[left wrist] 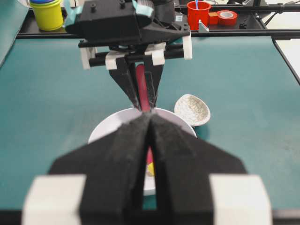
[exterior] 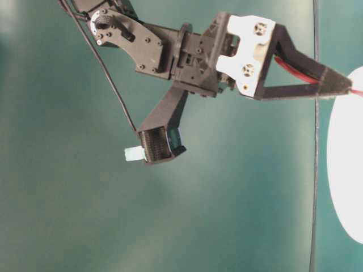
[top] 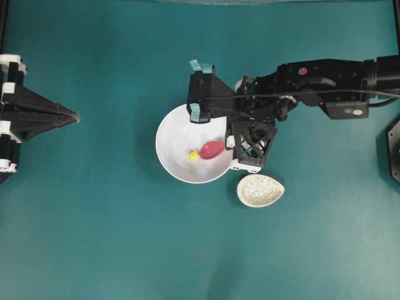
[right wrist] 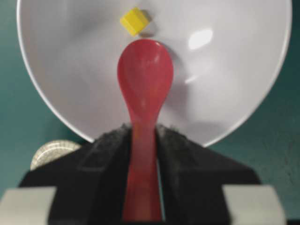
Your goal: Scoop the yellow hexagonal prism block from the bowl with a spoon using the right arm.
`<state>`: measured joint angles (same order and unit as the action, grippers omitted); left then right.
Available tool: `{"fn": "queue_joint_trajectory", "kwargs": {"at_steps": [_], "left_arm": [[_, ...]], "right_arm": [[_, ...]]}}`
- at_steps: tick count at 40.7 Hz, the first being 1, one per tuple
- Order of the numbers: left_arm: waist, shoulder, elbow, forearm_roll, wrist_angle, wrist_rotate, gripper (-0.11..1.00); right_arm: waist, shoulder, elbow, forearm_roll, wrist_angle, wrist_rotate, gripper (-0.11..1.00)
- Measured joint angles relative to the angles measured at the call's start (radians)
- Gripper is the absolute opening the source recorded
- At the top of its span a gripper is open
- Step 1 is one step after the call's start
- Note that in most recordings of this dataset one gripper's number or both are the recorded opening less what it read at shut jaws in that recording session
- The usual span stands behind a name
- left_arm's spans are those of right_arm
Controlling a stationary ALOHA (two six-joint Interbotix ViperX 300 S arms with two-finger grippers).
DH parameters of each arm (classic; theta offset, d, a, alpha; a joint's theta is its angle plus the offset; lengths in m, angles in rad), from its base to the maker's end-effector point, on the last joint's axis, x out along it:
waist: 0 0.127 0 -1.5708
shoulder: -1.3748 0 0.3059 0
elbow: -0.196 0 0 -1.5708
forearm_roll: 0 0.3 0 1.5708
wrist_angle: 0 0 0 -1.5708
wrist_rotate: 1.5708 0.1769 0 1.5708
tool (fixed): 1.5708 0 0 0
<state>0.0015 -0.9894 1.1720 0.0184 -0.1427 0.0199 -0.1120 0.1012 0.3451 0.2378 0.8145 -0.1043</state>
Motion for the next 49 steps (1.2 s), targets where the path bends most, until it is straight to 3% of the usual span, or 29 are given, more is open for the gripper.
{"fn": "queue_joint_trajectory", "kwargs": {"at_steps": [25, 49], "left_arm": [[0.0, 0.002, -0.002, 0.0, 0.0, 0.0, -0.01], [0.0, 0.0, -0.002, 0.0, 0.0, 0.0, -0.01]], "right_arm": [[0.011, 0.032, -0.017, -0.012, -0.195, -0.015, 0.24], [0.011, 0.032, -0.017, -0.048, -0.279, -0.015, 0.24]]}}
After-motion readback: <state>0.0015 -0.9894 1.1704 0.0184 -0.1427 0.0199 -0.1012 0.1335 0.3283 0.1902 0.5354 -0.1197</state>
